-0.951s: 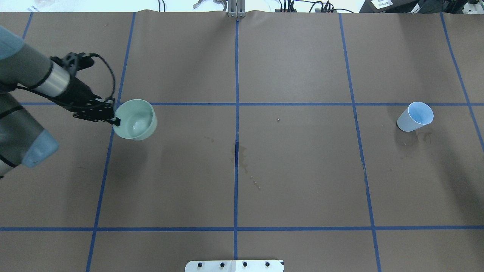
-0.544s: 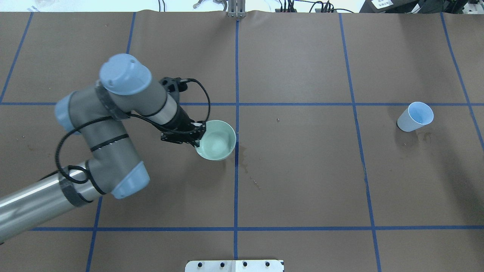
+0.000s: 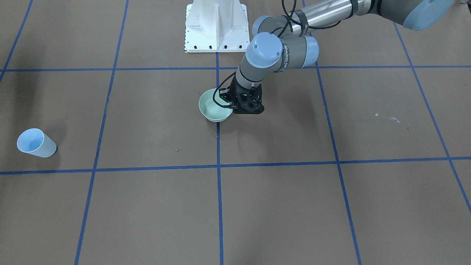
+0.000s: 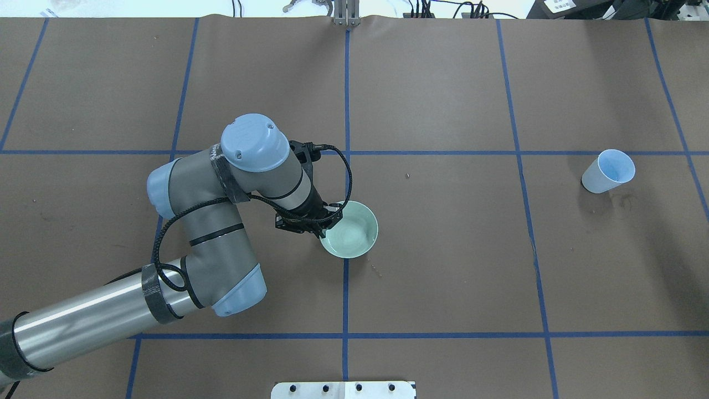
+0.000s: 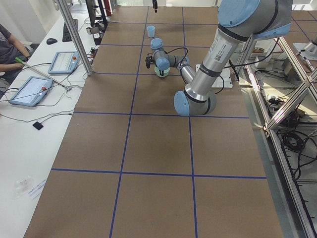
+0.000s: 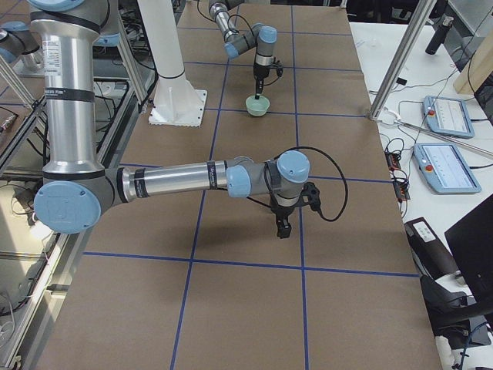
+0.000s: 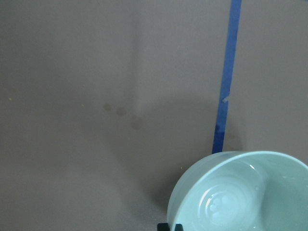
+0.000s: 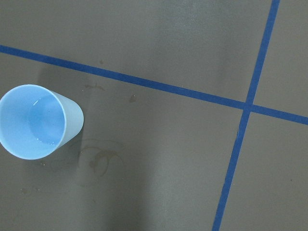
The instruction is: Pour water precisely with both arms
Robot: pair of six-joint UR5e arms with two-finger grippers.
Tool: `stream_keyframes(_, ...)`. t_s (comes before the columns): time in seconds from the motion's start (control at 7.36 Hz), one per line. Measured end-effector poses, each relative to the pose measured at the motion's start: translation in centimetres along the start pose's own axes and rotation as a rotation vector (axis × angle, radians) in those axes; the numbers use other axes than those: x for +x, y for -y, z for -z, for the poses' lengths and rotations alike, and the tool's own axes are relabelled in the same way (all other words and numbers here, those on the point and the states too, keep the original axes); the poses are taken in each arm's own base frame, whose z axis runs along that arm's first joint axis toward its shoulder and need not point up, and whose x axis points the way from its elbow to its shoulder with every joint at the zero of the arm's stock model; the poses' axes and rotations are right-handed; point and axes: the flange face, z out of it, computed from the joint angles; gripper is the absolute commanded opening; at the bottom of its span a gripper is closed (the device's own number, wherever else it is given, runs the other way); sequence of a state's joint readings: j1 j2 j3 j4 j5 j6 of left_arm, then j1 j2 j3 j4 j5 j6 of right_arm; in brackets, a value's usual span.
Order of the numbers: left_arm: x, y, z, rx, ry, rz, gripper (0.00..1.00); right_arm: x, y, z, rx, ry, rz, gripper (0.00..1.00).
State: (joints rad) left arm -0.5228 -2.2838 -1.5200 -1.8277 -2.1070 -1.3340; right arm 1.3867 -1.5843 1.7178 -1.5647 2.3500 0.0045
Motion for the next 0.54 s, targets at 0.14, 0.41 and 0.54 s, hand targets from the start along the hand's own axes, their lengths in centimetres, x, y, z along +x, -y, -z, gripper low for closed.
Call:
stream_keyframes(0.14,0.20,-0.02,-0.22,-0.002,0.002,-0.002,0.00,0.03,-0.01,-0.03,-0.001,0.000,-0.001,1.00)
stream_keyframes(0.41,0.24,0.04,-0.32,-0.003,0.003,-0.002,0.00,0.08,0.01,-0.08,-0.002,0.000,-0.002,1.00)
stream_keyframes(0.54,0.17,0.10,-0.32,-0.002,0.004,0.000,0.00,0.10,-0.01,-0.10,-0.002,0.000,-0.003,1.00)
